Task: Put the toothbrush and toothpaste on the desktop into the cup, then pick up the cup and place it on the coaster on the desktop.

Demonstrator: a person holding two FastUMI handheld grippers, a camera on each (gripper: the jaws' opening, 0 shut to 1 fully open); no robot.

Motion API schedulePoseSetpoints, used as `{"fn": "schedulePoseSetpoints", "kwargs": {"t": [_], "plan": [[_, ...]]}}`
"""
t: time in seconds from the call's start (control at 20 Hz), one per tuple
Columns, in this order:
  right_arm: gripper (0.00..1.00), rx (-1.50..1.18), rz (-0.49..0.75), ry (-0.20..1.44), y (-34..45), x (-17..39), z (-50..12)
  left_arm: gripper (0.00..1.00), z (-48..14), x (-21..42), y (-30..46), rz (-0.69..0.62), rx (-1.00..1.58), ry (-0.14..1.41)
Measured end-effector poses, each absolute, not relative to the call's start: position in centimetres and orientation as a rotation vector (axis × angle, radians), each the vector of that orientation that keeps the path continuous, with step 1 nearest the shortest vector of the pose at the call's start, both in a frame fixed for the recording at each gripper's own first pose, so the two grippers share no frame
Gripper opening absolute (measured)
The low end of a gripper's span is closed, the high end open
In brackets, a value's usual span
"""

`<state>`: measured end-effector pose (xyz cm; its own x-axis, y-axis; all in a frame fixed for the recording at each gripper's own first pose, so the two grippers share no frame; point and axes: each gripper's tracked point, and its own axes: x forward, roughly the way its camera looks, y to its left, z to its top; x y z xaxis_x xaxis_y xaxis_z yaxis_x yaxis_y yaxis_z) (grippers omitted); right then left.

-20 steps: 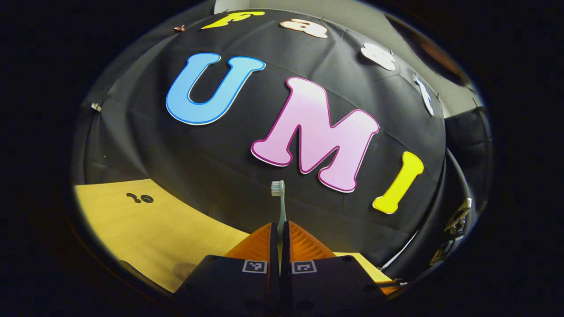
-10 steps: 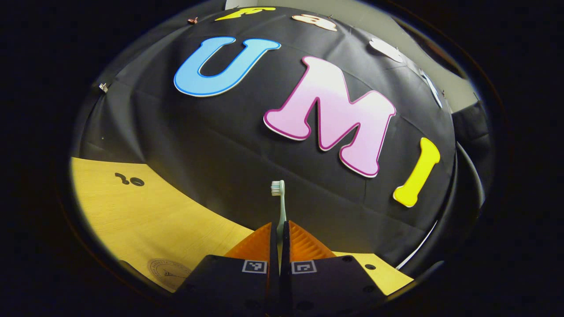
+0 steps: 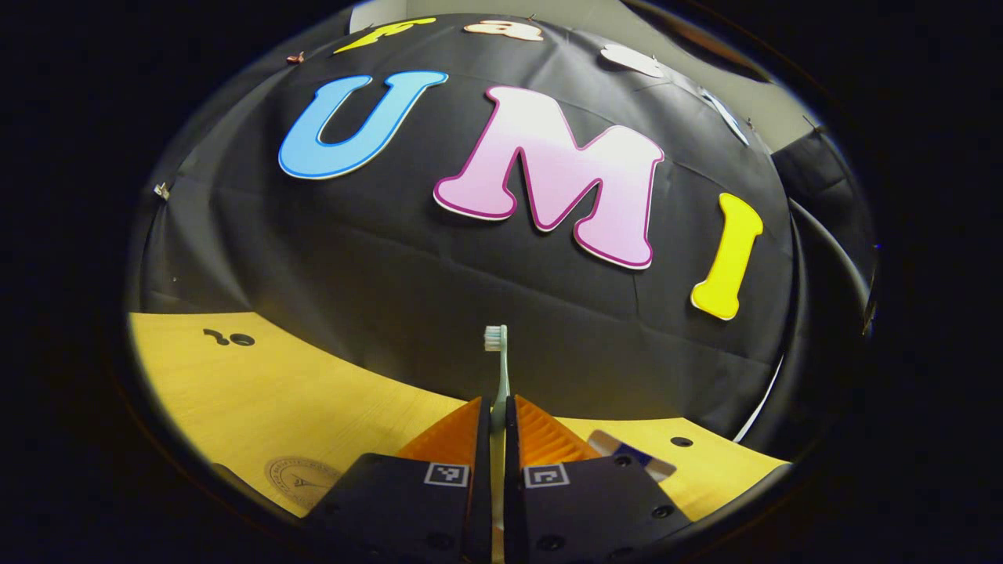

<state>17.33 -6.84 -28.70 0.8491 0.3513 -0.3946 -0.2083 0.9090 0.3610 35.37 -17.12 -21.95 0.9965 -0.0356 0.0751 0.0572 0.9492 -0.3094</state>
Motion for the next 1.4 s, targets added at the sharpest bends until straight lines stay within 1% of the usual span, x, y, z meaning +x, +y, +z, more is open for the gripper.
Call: {"fn": "schedulePoseSetpoints", "kwargs": {"t": [0.15,0.35,0.45,0.55,0.6,0.75,0.8,0.85,0.9,1.0,1.15,1.4], "plan": [[0.76,0.322,0.309,0.488,-6.4,17.0,-28.8,0.12,-22.5,34.3,-16.8,-0.048,-0.321,-0.046],[0.77,0.316,0.34,0.56,-5.5,16.5,-29.6,0.16,-23.2,31.9,-16.2,-0.06,-0.319,-0.008],[0.77,0.299,0.353,0.583,-5.0,16.4,-29.5,0.2,-23.9,30.5,-16.1,-0.085,-0.329,0.035],[0.79,0.277,0.368,0.626,-4.4,16.4,-29.5,0.24,-24.7,28.6,-15.6,-0.092,-0.344,0.082],[0.8,0.269,0.377,0.646,-4.1,16.5,-29.4,0.28,-24.8,27.4,-15.1,-0.09,-0.347,0.099],[0.82,0.251,0.396,0.684,-2.6,17.3,-28.2,0.34,-25.2,23.4,-13.3,-0.089,-0.335,0.158],[0.82,0.24,0.404,0.689,-2.0,17.6,-27.7,0.49,-25.4,22.0,-12.6,-0.085,-0.329,0.182],[0.82,0.22,0.409,0.704,-1.4,17.8,-27.4,0.41,-25.5,20.6,-11.8,-0.084,-0.321,0.207],[0.82,0.192,0.415,0.721,-0.7,18.1,-27.3,0.46,-25.7,19.2,-11.0,-0.079,-0.311,0.233],[0.82,0.144,0.419,0.757,0.5,18.6,-27.2,0.53,-26.0,16.3,-9.2,-0.066,-0.296,0.277],[0.82,0.073,0.426,0.816,2.3,19.2,-28.3,0.55,-26.3,12.4,-6.4,-0.023,-0.302,0.325],[0.82,-0.067,0.404,0.958,4.1,19.9,-32.5,0.57,-26.8,6.8,-2.4,0.038,-0.287,0.387]]}}
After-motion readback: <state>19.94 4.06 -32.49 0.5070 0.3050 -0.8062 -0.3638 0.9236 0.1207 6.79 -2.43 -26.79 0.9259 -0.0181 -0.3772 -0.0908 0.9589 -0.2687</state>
